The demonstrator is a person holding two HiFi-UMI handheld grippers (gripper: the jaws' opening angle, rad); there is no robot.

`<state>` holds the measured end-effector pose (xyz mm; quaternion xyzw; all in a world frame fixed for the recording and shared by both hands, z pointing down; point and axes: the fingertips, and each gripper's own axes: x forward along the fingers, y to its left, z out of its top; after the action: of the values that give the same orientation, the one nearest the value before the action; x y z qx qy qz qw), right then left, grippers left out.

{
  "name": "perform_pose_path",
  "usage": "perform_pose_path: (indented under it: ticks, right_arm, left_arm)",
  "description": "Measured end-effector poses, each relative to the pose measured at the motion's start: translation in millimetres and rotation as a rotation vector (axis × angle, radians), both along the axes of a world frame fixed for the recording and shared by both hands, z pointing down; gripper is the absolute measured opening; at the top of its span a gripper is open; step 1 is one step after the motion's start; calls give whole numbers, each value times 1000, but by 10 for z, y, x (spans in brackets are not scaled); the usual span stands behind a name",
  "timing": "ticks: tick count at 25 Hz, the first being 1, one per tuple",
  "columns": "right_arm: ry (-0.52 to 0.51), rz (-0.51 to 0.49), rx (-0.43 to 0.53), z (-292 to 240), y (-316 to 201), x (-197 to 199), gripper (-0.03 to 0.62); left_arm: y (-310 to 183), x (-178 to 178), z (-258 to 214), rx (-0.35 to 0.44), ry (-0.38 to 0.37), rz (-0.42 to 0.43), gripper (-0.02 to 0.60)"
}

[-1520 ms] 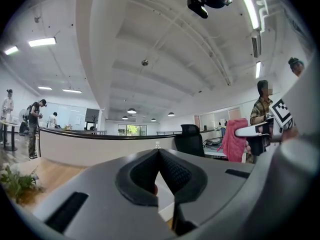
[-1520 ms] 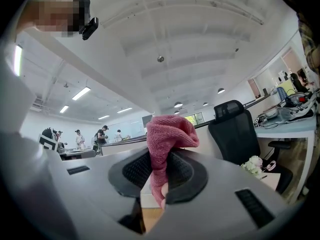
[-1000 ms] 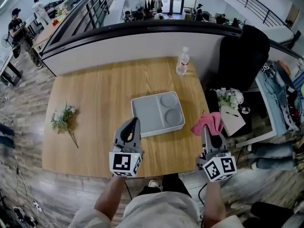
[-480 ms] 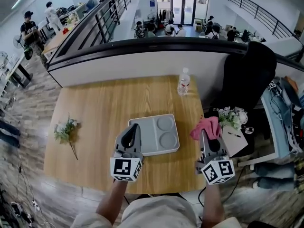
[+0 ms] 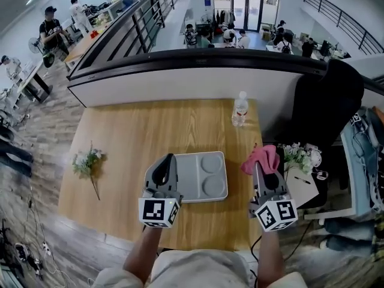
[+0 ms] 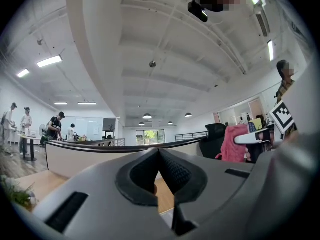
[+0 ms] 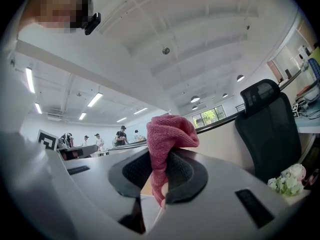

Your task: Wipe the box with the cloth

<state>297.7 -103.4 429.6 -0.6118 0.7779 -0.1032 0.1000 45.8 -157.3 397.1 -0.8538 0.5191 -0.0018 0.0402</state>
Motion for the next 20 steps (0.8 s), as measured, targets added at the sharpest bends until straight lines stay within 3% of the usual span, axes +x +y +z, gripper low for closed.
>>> perform_pose_path:
  ticks: [13, 20]
  right_arm:
    - [61, -6, -17, -29, -225, -423, 75]
    - [40, 8, -34, 21, -241, -517, 75]
  left_arm:
    - [-222, -354, 39, 3, 26, -2, 12]
    - [-239, -422, 99, -10, 33, 22, 12]
